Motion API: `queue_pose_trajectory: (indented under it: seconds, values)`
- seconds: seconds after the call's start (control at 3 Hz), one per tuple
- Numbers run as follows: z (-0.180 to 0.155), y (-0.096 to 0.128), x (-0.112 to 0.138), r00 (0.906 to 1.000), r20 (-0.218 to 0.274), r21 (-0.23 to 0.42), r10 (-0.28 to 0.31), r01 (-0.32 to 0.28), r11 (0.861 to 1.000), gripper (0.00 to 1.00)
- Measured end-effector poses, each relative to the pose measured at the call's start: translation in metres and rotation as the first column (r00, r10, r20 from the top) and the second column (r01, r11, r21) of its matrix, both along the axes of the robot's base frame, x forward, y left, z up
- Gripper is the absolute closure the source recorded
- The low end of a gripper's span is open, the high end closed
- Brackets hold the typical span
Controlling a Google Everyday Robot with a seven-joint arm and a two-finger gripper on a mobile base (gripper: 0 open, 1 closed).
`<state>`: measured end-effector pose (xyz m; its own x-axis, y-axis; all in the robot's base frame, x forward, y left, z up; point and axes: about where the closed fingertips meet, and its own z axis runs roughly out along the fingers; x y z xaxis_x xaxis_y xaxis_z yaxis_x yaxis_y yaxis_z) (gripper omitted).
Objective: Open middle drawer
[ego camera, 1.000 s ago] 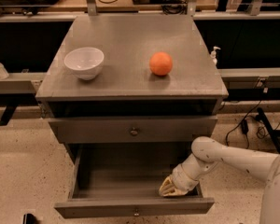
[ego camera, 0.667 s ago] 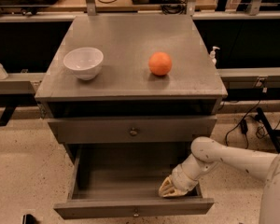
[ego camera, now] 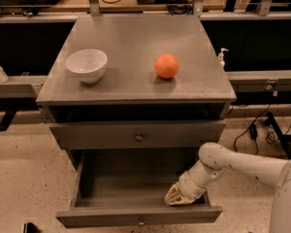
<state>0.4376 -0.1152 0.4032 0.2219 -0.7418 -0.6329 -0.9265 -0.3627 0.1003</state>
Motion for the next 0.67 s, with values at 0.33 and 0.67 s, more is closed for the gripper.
queue_pose_trajectory:
  seconds: [0.33, 0.67]
  values:
    - [0.0000, 0.0000, 0.0000, 1.0000, 0.000, 0.000, 0.000, 0.000, 1.000, 0.83]
    - [0.0000, 0.0000, 0.0000, 1.0000, 0.000, 0.000, 0.000, 0.000, 1.000, 0.60]
